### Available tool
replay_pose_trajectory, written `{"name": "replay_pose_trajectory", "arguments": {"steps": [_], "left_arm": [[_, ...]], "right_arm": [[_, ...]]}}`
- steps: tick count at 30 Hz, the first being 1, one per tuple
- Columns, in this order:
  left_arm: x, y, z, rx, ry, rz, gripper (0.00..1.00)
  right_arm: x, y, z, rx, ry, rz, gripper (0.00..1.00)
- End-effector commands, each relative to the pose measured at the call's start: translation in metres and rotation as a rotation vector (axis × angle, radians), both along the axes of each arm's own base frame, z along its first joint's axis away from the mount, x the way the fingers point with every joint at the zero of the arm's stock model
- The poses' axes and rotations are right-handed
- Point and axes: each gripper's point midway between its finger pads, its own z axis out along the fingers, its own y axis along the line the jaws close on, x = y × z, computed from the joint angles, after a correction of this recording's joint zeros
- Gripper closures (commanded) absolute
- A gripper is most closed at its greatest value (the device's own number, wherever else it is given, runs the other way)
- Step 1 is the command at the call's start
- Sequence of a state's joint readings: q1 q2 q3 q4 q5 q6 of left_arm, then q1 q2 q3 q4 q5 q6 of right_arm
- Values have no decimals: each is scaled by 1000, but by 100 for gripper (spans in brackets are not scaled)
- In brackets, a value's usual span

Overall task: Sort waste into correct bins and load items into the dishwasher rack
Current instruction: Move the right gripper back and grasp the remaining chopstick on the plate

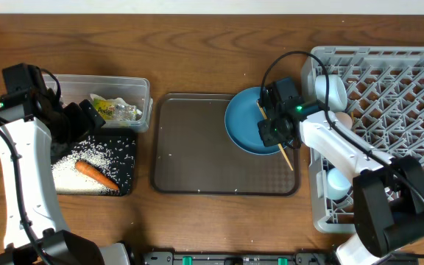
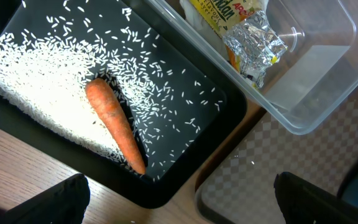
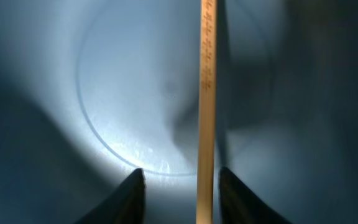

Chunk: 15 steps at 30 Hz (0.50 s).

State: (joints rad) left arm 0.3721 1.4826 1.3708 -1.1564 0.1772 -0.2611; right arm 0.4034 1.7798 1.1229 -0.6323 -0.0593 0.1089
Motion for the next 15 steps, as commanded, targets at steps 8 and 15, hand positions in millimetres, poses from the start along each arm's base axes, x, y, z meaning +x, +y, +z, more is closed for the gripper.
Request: {"name": "replay_pose_trajectory", "arguments": {"steps": [8, 15], "left_arm": [[-1, 2, 8, 14, -20, 0, 2], [-1, 2, 8, 14, -20, 0, 2]], "right_arm": [[-9, -3, -4, -24, 36, -3, 99], [-4, -1, 40, -16, -27, 53, 99]]}}
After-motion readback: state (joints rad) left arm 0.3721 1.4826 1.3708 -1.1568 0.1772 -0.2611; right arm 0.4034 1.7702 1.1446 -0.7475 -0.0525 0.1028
